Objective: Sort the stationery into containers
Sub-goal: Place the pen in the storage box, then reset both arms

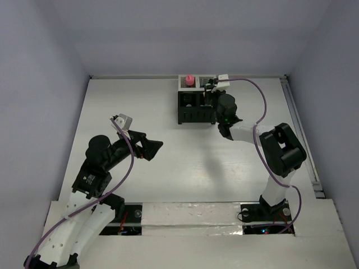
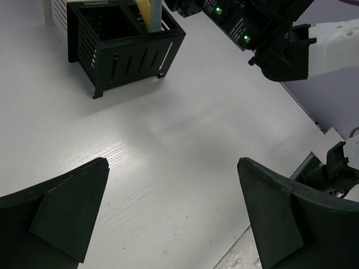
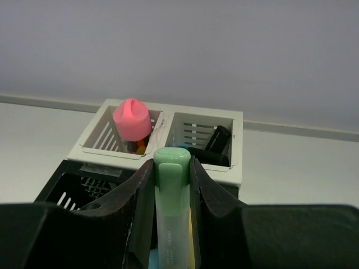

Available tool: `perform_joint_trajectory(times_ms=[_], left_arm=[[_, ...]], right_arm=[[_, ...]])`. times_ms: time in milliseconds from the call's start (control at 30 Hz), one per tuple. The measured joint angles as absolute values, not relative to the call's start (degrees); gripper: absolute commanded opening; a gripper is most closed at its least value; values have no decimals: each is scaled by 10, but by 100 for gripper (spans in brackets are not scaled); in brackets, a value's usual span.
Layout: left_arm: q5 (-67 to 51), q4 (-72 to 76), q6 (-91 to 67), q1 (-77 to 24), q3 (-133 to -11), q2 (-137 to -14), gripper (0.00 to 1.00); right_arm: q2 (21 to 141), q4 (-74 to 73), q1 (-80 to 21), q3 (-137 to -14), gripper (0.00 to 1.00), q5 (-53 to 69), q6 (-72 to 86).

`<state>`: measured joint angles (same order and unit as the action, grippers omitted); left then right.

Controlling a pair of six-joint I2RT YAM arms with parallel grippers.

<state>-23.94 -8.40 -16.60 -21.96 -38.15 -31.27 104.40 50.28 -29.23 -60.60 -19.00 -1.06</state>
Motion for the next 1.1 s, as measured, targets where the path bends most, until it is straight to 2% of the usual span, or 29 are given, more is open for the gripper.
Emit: perform_joint_trajectory(times_ms=[67, 100, 167, 200, 233, 367, 633, 900, 933, 967, 1100], left_arm=[[-239, -84, -166, -220, -382, -313, 99], [-239, -84, -166, -220, -382, -313, 99], [-239, -84, -166, -220, -382, -313, 99], [-239, -84, -166, -220, -382, -312, 99], [-239, -84, -166, -219, -382, -312, 99], [-239, -84, -166, -216, -382, -312, 99], [-239, -84, -166, -209, -381, -306, 99], [-239, -84, -166, -201, -381, -305, 99], [-238, -84, -166, -199, -381, -305, 99], [-239, -84, -165, -197, -381, -305, 99], [-235, -84, -165, -194, -381, -305, 99]], right_arm=[[1044, 507, -292, -602, 14, -185, -10], [1044, 507, -292, -602, 28, -182, -8], [1044, 507, -292, -602, 39, -178, -1], [1044, 507, -292, -602, 52, -177, 2], [1044, 507, -292, -601, 56, -174, 9], [1044, 511, -292, -592, 65, -160, 20], [1009, 506, -292, -557, 65, -149, 32], [876, 453, -292, -549, 67, -124, 72], [850, 439, -292, -546, 79, -120, 82], [825, 424, -292, -543, 100, -117, 96], [711, 371, -292, -511, 100, -98, 131]])
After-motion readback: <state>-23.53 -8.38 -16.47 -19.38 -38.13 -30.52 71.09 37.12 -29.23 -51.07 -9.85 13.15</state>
